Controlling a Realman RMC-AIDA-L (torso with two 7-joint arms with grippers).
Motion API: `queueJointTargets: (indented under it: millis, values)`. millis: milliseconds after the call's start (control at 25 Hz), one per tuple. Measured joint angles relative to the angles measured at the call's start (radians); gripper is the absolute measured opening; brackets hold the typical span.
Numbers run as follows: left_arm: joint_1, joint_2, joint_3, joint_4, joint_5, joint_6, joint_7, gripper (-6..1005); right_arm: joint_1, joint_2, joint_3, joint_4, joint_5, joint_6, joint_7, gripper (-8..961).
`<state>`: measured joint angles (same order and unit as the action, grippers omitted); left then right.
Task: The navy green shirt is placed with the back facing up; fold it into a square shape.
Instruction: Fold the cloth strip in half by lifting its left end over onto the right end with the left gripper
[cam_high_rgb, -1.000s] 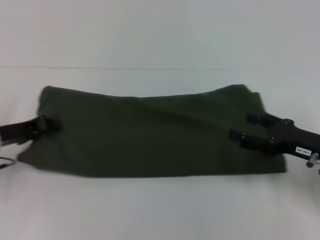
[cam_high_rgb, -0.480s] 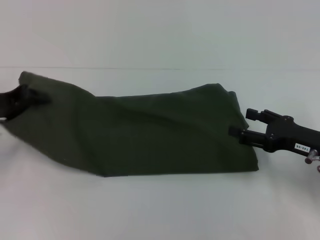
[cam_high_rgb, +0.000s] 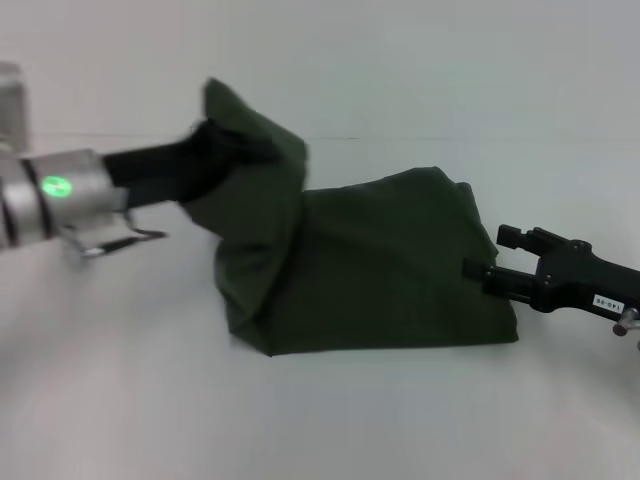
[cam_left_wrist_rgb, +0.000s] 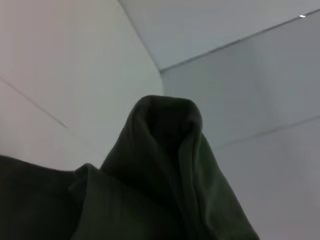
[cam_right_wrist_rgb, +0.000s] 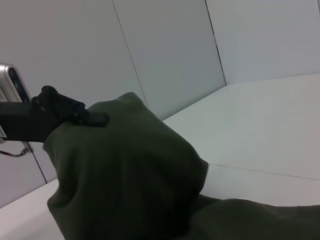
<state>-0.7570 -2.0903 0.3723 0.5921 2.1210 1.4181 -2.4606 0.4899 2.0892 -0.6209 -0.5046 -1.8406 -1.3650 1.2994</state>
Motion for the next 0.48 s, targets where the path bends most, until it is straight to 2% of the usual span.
queueJointTargets:
  millis: [200, 280, 480]
  values:
    - [-0.037, -0.059, -0.002, -0.126, -0.032, -0.12, 0.071, 101, -0.014, 0.0, 0.0, 0.0, 0.008, -0.004, 0.0, 912]
    - [-0.041, -0.075, -0.003, -0.169, -0.062, -0.171, 0.098, 102, -0.017, 0.0, 0.001, 0.001, 0.009, -0.006, 0.0, 912]
    - [-0.05, -0.081, -0.01, -0.377, -0.215, -0.272, 0.272, 104, -0.027, -0.001, 0.004, 0.002, 0.009, -0.008, 0.0, 911]
